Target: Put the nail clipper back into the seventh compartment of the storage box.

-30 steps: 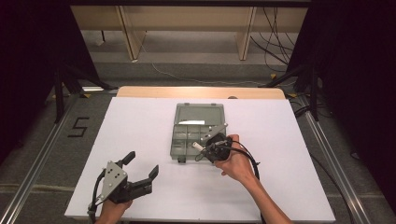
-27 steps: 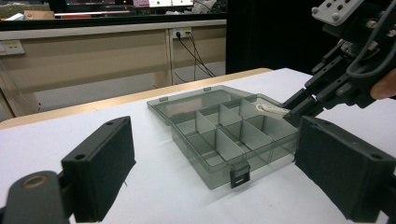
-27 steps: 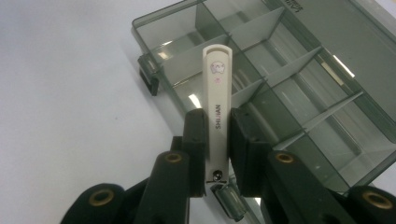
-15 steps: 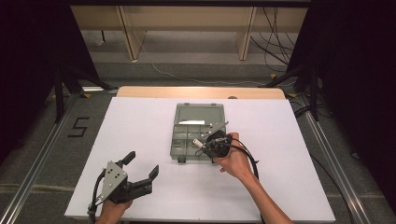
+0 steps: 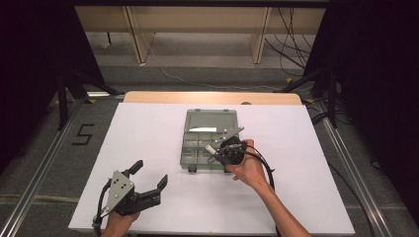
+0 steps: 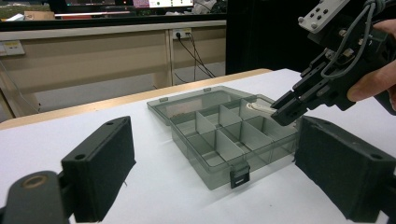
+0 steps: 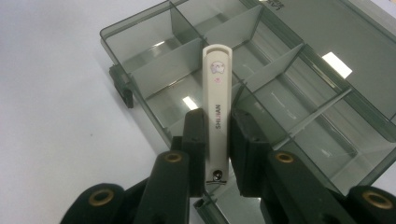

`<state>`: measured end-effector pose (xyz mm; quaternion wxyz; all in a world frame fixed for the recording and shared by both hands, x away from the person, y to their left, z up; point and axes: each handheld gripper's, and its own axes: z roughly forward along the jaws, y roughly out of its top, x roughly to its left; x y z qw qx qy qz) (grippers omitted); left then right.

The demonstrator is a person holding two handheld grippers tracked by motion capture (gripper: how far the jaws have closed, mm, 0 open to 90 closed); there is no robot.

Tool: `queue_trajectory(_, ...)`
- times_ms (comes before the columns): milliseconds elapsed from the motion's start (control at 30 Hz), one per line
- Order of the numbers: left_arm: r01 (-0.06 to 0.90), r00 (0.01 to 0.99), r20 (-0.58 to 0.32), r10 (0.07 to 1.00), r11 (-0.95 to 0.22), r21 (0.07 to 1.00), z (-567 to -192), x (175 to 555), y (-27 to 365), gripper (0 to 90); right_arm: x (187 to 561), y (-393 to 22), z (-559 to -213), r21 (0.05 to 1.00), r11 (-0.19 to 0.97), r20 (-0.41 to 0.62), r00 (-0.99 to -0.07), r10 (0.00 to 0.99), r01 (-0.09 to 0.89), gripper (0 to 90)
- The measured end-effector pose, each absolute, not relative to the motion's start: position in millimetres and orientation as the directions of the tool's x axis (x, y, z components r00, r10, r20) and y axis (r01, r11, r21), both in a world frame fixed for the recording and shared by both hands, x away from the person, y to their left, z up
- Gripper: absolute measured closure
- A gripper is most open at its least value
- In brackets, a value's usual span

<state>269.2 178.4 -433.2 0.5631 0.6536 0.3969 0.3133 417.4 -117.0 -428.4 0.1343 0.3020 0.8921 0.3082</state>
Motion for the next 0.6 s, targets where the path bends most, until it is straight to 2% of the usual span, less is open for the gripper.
queue_trajectory(167, 0.165, 0.490, -0.036, 0.871, -0.051, 0.985, -433, 269, 178, 11.7, 419, -118, -429, 0.622, 0.639, -0.047, -0.793, 0.608, 0.453, 77.2)
queue_trajectory(267, 0.165, 0.490, -0.037, 0.871, -0.050, 0.985, -433, 269, 179, 11.6, 419, -118, -430, 0.595, 0.632, -0.015, -0.779, 0.627, 0.497, 77.3)
queue_trajectory(300, 0.165, 0.490, -0.037, 0.871, -0.050, 0.985, -433, 269, 179, 11.6, 419, -118, -430, 0.595, 0.632, -0.015, -0.779, 0.627, 0.497, 77.3)
queue_trajectory(333, 0.165, 0.490, -0.037, 0.871, -0.051, 0.985, -433, 269, 178, 11.7, 422, -119, -434, 0.622, 0.636, -0.050, -0.788, 0.614, 0.457, 77.2)
queue_trajectory(600, 0.166, 0.488, -0.036, 0.872, -0.052, 0.985, -433, 269, 178, 11.6, 422, -120, -439, 0.616, 0.621, -0.023, -0.777, 0.629, 0.484, 77.1)
